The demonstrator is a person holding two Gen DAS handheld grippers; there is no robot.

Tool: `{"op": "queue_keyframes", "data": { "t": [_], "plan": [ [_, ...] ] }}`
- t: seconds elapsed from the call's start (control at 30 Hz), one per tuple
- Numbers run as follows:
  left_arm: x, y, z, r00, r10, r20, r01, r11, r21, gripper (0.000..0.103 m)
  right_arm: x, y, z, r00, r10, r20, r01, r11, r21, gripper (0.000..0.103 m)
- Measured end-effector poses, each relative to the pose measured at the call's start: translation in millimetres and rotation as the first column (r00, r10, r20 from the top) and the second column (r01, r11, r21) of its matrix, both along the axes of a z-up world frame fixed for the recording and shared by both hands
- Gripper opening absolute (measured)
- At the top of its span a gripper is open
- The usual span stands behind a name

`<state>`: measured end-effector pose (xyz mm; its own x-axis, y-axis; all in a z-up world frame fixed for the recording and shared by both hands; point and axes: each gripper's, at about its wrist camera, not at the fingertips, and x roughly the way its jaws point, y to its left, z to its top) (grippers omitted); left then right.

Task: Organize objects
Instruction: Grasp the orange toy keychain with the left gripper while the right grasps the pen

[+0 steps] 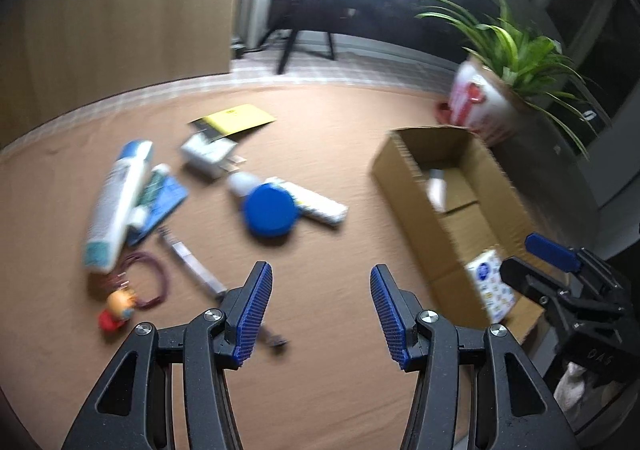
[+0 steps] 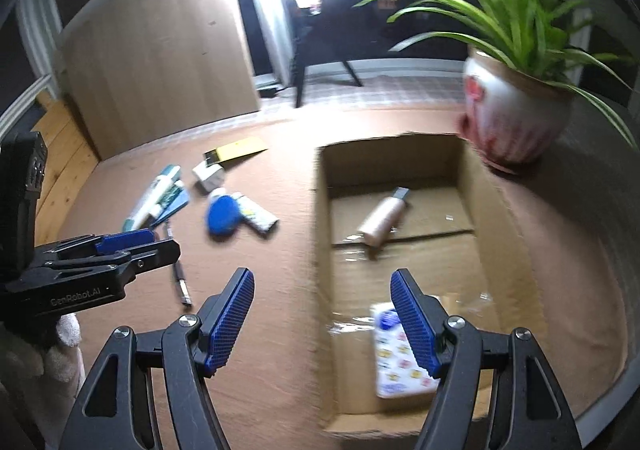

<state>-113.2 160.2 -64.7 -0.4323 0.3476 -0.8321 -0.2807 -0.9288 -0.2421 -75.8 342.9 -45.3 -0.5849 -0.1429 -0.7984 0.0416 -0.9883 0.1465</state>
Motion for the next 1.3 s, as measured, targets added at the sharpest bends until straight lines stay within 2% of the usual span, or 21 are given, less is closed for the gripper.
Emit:
{"op": "queue_keyframes", "data": {
  "t": [0.3, 0.47, 0.6, 0.97, 1.07, 1.13, 1.3],
  "plan": [
    [3, -94, -35, 0.987, 0.141, 0.077, -0.139, 0.99, -0.035, 0.055, -27, -55, -15, 0.989, 0.127, 0.073, -0.125, 0.992, -0.027, 0.067],
    [1, -129, -55, 0.973, 0.202, 0.109, -0.197, 0.979, -0.056, 0.055, -42, -82, -27, 0.974, 0.189, 0.125, -0.183, 0.981, -0.057, 0.067],
    [-1, -147, -67, 0.966, 0.224, 0.128, -0.217, 0.974, -0.063, 0.055, -51, -109, -34, 0.958, 0.247, 0.146, -0.245, 0.969, -0.034, 0.067],
    [-13, -149, -75, 0.972, 0.196, 0.13, -0.187, 0.979, -0.08, 0.055, -72, -158, -58, 0.93, 0.307, 0.201, -0.315, 0.949, 0.01, 0.067],
    [-18, -146, -75, 0.974, 0.188, 0.128, -0.178, 0.98, -0.091, 0.055, -78, -166, -64, 0.926, 0.312, 0.213, -0.322, 0.947, 0.014, 0.062],
    [-21, -145, -76, 0.973, 0.19, 0.128, -0.178, 0.979, -0.098, 0.055, -82, -171, -68, 0.921, 0.317, 0.226, -0.329, 0.944, 0.015, 0.055],
    [-26, -142, -78, 0.976, 0.177, 0.124, -0.164, 0.98, -0.112, 0.053, -88, -182, -76, 0.915, 0.322, 0.244, -0.341, 0.939, 0.038, 0.05]
  ]
}}
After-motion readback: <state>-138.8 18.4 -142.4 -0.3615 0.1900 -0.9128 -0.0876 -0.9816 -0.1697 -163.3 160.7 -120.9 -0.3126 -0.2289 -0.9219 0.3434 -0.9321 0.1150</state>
